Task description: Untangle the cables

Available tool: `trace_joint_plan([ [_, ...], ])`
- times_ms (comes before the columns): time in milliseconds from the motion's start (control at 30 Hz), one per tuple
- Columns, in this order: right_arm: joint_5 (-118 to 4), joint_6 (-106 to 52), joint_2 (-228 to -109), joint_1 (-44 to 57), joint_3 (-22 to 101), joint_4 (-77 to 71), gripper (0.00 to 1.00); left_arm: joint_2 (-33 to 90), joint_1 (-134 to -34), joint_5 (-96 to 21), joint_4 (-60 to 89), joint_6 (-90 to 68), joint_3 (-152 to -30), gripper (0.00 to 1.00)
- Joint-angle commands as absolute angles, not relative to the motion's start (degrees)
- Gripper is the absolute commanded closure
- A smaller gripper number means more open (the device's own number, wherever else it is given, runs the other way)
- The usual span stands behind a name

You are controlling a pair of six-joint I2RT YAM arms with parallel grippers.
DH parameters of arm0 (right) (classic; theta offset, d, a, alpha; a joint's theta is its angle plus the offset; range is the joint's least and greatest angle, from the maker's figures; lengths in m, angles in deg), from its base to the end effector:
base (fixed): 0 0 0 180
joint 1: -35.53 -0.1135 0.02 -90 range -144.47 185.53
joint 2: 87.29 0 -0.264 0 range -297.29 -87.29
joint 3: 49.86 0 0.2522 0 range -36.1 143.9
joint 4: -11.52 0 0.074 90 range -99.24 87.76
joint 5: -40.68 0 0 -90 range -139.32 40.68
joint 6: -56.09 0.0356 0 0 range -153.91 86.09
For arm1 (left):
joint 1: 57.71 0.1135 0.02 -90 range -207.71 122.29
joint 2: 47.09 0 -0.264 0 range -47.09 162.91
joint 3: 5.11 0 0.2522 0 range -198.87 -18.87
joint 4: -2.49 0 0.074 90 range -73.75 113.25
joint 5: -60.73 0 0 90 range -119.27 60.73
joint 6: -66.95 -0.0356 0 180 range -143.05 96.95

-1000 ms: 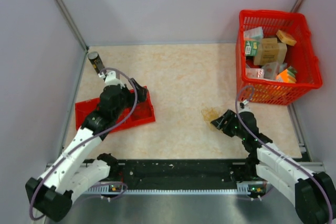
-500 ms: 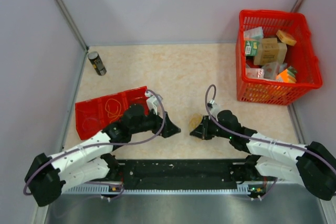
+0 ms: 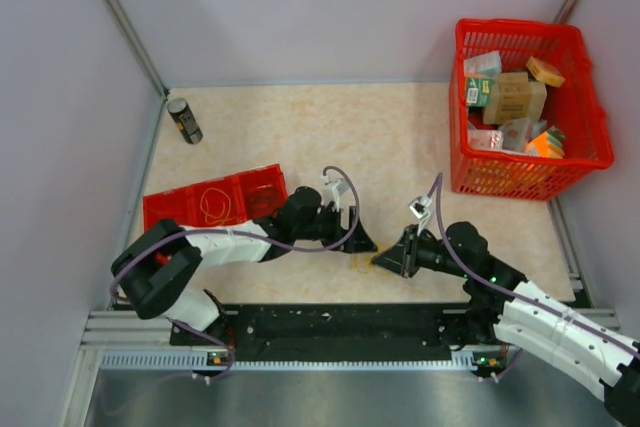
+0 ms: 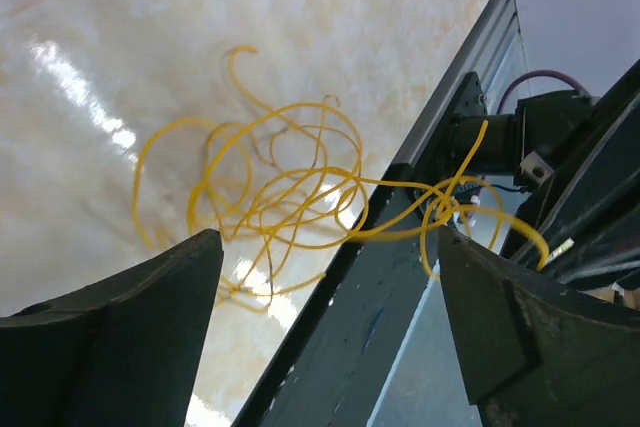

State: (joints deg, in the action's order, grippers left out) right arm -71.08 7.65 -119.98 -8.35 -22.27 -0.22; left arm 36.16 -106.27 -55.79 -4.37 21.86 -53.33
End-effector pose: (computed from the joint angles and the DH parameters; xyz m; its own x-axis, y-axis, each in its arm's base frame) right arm 0.1000 0.1145 0.2026 -0.7530 0.1307 -0.6449 -0.5345 0.4501 0.7153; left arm 0.1792 -0.2270 0.1809 -0.8788 0.0409 -0.4755 0.4390 0.4603 -0.7717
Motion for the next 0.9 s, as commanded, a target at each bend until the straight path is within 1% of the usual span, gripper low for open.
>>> trace_joint_plan([
  [0, -74.63, 5.82, -119.02, -8.77, -22.65, -2.16, 1.00, 42.28, -108.51, -57.05, -7.77, 24.07, -61.56, 0.07],
  [67, -74.63, 6.08, -117.62, -8.77, -22.21, -2.16, 1.00, 46.06, -109.39, -55.99, -2.84, 23.10, -65.26, 0.11],
  [133, -74.54, 5.91, -115.61, -8.77, -21.34, -3.81, 1.00, 48.35, -109.83, -55.64, -3.17, 23.53, -65.98, 0.18],
  [167, -74.54, 5.65, -114.46, -8.77, -20.72, -4.70, 1.00, 49.06, -109.92, -55.72, -4.48, 24.14, -65.37, 0.26],
  [200, -74.54, 5.56, -113.23, -8.77, -20.19, -5.31, 1.00, 49.67, -109.92, -55.98, -5.54, 24.93, -64.67, 0.30],
  [267, -74.02, 5.29, -110.68, -8.77, -18.88, -6.90, 1.00, 50.12, -109.83, -57.04, -7.65, 25.38, -63.96, 0.43],
  [367, -73.40, 5.82, -107.78, -8.77, -16.95, -7.61, 1.00, 49.16, -109.92, -58.27, -8.54, 24.77, -63.08, 0.55],
  [400, -73.31, 5.99, -107.16, -8.77, -16.24, -7.61, 1.00, 48.63, -109.92, -58.71, -8.62, 24.42, -62.99, 0.63],
  [433, -73.31, 6.08, -107.07, -8.77, -15.45, -7.61, 1.00, 47.93, -109.92, -58.80, -8.54, 24.06, -62.90, 0.74],
  [467, -73.14, 6.08, -107.24, -8.77, -14.66, -7.87, 1.00, 47.14, -109.92, -58.63, -7.75, 23.45, -62.99, 0.89],
  [500, -72.88, 6.00, -107.42, -8.77, -13.61, -8.30, 1.00, 45.83, -109.83, -57.93, -5.31, 22.40, -63.08, 0.96],
  [533, -72.26, 5.56, -107.59, -8.77, -12.55, -9.27, 1.00, 44.25, -109.83, -56.53, -2.68, 20.48, -63.34, 0.99],
  [600, -69.12, 4.24, -107.33, -8.77, -9.13, -13.82, 1.00, 39.25, -109.83, -51.79, 5.92, 15.74, -64.30, 1.00],
  [667, -62.71, 2.49, -106.63, -8.77, -5.27, -21.10, 1.00, 32.41, -109.74, -43.02, 14.97, 9.86, -65.62, 1.00],
  [733, -52.27, 1.60, -105.49, -8.77, -1.31, -29.54, 1.00, 25.54, -109.66, -33.72, 24.38, 6.15, -66.41, 1.00],
  [767, -44.48, 2.38, -104.62, -8.77, 0.62, -34.36, 1.00, 21.51, -109.57, -29.83, 28.51, 4.91, -66.68, 1.00],
  [800, -37.18, 3.78, -103.82, -8.77, 2.12, -38.33, 1.00, 17.99, -109.57, -23.88, 31.51, 3.77, -66.68, 1.00],
  [867, -26.08, 6.33, -101.81, -8.77, 4.32, -46.06, 1.00, 9.21, -109.57, -16.13, 36.79, 2.01, -66.59, 1.00],
])
